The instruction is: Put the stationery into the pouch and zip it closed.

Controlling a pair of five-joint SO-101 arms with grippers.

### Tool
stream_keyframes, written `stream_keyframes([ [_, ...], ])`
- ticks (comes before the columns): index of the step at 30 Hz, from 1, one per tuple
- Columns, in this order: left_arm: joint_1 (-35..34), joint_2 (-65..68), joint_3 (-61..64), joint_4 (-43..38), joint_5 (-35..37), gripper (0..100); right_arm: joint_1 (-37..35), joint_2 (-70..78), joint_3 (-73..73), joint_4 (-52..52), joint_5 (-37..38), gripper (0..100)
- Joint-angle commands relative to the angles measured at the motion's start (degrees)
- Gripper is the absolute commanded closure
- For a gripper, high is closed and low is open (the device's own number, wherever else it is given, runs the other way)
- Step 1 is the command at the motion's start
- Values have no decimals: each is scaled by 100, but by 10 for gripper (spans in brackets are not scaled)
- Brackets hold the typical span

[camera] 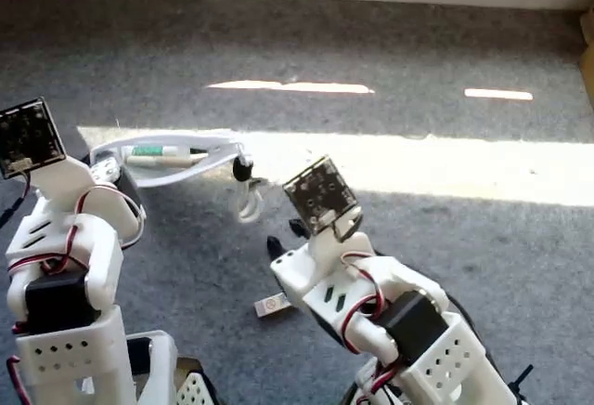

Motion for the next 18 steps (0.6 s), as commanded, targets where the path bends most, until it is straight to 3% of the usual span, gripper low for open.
stream_keyframes([
  [1,-180,-31,-75,-202,97,992,-435,48,-4,189,387,875],
  [5,-136,-31,-57,-202,97,992,-1024,57,259,462,1284,875],
  [9,-136,-31,-48,-202,97,992,-1534,338,532,462,1380,857],
  [15,-136,-31,-48,-202,97,992,-1719,1525,690,409,1345,649],
  [18,-136,-31,-48,-202,97,992,-1719,2237,690,277,1380,622],
])
